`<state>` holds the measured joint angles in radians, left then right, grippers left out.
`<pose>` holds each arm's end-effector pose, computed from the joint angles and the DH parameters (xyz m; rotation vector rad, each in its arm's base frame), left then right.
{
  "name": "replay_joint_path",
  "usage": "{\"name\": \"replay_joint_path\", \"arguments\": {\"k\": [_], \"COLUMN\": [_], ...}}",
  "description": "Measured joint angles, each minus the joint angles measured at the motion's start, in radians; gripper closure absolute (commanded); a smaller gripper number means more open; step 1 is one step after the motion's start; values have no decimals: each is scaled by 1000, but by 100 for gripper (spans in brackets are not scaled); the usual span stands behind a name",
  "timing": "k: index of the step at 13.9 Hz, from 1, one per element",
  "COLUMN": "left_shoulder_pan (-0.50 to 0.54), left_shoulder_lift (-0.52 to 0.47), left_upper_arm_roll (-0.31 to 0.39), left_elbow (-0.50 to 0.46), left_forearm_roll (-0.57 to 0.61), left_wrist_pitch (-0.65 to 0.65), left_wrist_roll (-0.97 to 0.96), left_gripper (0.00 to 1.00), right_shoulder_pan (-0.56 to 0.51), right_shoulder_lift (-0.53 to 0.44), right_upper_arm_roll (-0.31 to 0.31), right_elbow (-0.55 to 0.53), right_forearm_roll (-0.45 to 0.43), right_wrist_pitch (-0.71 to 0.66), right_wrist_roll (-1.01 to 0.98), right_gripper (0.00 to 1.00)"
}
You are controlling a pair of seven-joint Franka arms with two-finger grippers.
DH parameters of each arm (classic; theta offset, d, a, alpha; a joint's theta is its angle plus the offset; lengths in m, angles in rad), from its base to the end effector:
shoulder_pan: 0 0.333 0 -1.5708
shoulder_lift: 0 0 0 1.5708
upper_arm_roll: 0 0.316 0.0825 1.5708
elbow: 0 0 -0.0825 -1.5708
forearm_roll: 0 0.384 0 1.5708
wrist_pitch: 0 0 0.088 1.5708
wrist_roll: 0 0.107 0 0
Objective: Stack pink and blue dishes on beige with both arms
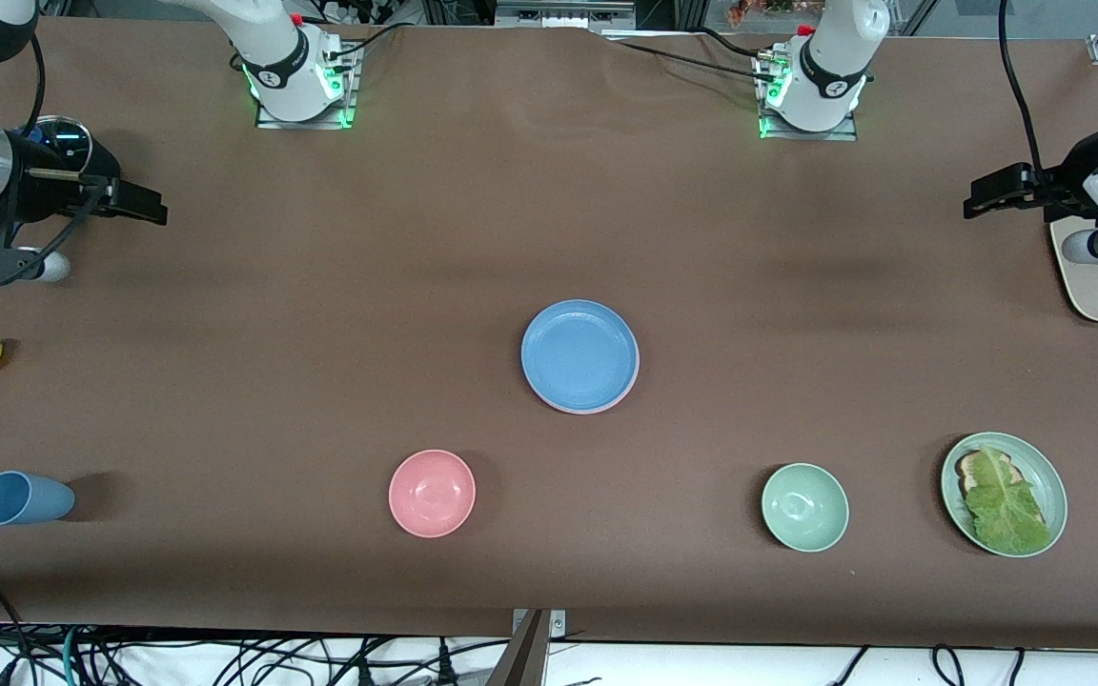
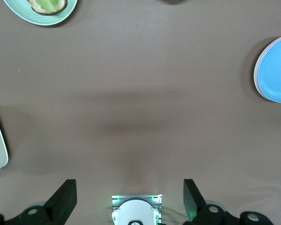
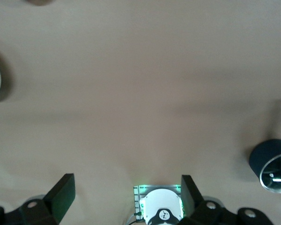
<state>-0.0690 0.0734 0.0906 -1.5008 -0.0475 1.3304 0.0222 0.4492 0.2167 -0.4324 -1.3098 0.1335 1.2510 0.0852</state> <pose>0.5493 0.0040 0.5985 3.0730 -0.0088 -0.3745 0.5775 0.0569 0.6062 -3.0875 0.0702 0.4012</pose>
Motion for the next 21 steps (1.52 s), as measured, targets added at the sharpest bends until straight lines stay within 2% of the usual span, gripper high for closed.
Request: {"name": "replay_joint_path", "arguments": {"k": [2,3,4,5,8,13,21], "left_shoulder_pan": [0,0,0,0,1,1,1], "left_shoulder_lift": [0,0,0,0,0,0,0], "left_upper_arm_roll": [0,0,0,0,0,0,0], "left_elbow": [0,0,0,0,0,0,0], "left_forearm_roll": [0,0,0,0,0,0,0], "left_wrist_pitch": [0,0,0,0,0,0,0], "left_wrist_roll": [0,0,0,0,0,0,0], "left_gripper": [0,0,0,0,0,0,0], "right_shoulder_pan": [-198,-270,-309,-328,-404,-437,-435], "right_shoulder_lift": [-47,-77,-108,-132,-162,-214,-213], "right_upper_arm_roll": [244,346,408,435,441,346,358], "right_elbow": [-28,-63,-108,-149,-198,-199,-196], "right_forearm_roll": [-55,-79,-94,-104,-107,-107,-107], "right_wrist_pitch": [33,59,90,116,140,131,136], "right_wrist_roll": [74,121,152,160,46,-115,-126], "right_gripper": [0,0,0,0,0,0,0]}}
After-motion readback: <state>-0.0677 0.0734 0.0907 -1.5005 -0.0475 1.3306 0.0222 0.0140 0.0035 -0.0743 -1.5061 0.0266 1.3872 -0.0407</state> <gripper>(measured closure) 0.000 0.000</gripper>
